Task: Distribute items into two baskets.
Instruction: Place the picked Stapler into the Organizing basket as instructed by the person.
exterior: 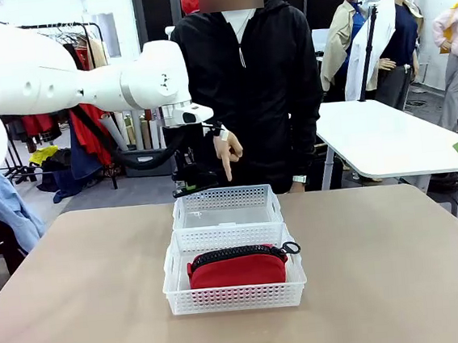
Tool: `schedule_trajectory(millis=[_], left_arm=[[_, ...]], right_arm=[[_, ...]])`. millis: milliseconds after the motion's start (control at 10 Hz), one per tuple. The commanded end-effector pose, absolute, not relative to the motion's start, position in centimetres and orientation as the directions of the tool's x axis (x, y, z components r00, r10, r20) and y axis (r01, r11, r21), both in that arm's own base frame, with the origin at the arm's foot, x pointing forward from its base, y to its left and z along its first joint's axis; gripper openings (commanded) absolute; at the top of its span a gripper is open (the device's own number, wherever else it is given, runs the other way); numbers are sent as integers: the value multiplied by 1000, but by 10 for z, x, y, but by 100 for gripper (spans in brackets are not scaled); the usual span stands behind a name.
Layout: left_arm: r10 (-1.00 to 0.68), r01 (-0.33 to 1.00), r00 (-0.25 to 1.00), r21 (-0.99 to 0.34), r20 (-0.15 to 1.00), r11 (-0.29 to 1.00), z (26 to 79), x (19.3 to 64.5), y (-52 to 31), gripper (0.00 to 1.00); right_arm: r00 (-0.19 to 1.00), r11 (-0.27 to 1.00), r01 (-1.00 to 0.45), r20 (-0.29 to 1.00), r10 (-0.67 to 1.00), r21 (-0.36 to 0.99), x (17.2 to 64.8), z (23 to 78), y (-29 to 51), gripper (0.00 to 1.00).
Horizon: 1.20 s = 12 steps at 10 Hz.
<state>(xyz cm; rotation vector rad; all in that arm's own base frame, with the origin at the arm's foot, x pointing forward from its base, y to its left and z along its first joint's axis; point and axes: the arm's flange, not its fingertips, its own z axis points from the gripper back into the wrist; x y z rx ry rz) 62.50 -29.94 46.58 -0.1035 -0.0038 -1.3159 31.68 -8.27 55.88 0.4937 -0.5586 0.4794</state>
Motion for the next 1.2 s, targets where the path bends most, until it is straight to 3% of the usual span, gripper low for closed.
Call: schedule_trajectory(millis=[0, 400, 1100], left_arm=[[-974, 975, 222, -41, 45, 220, 465, 643, -307, 16], [-982, 980, 177, -107, 60, 170, 455, 674, -324, 16], [-993, 993, 103, -69, 55, 100, 403, 673, -336, 16]], right_arm=[[745, 778, -550, 600, 292, 304, 317, 561, -82, 100], [745, 778, -550, 600, 292, 304, 317, 561, -82, 100], [745, 778, -550, 600, 292, 304, 317, 561, -82, 100]])
